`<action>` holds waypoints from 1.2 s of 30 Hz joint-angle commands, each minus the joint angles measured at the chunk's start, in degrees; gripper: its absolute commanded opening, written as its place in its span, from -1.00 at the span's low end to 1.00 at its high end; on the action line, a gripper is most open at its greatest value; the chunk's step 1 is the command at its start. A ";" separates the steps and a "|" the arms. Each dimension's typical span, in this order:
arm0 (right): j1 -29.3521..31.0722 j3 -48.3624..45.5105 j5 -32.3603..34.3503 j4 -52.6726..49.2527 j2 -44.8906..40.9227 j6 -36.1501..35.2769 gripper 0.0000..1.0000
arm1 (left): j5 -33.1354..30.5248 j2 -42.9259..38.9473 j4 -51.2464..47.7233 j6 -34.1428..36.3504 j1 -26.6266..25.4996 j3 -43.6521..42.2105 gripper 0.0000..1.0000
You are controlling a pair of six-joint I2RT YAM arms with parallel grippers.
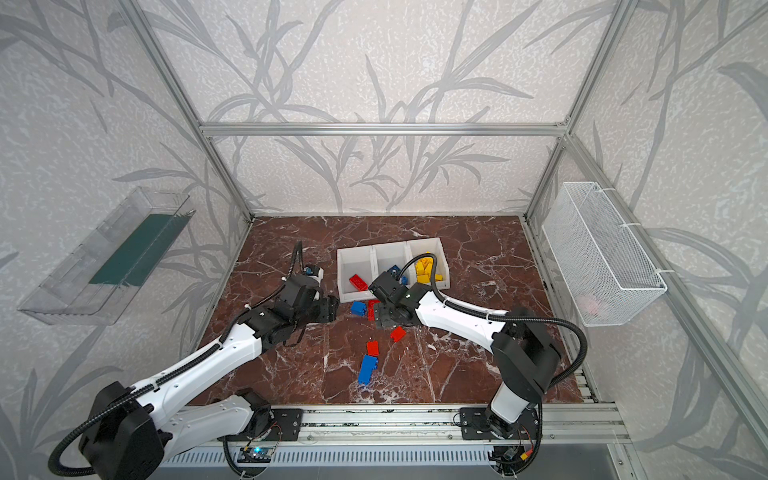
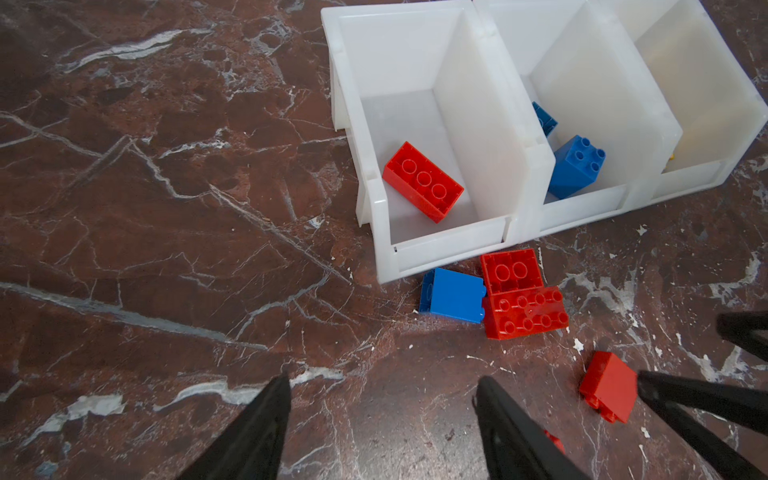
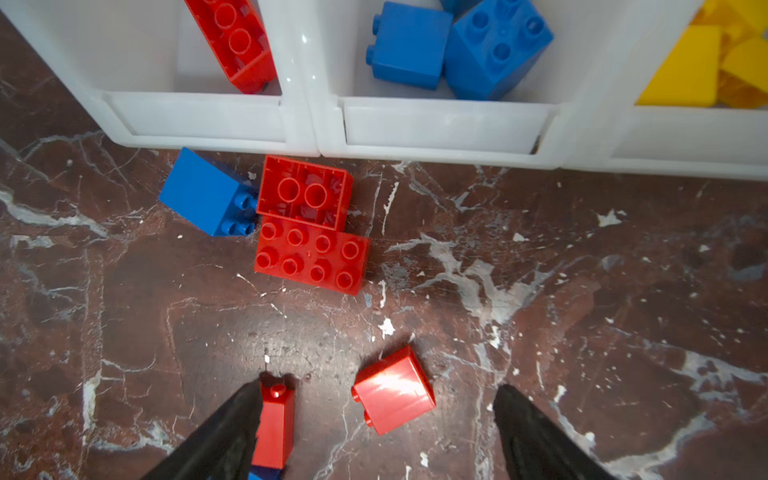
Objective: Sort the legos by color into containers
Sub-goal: 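Lower the right gripper onto the red 2x4 brick beside the bin, then close the right gripper on the red brick and lift it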
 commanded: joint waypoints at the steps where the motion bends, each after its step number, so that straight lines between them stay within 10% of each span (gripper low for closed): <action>1: 0.74 3.74 2.20 0.61 4.03 1.54 0.78 | -1.26 -2.95 -1.19 -1.45 0.33 -2.18 0.46; 21: 2.10 15.13 2.53 -1.83 20.04 3.95 0.65 | 0.33 -5.85 -1.25 -1.80 0.24 -4.63 0.47; 36: 2.32 11.35 3.64 -2.60 16.68 4.08 0.03 | 0.95 -5.86 -0.27 -2.33 0.27 -5.72 0.47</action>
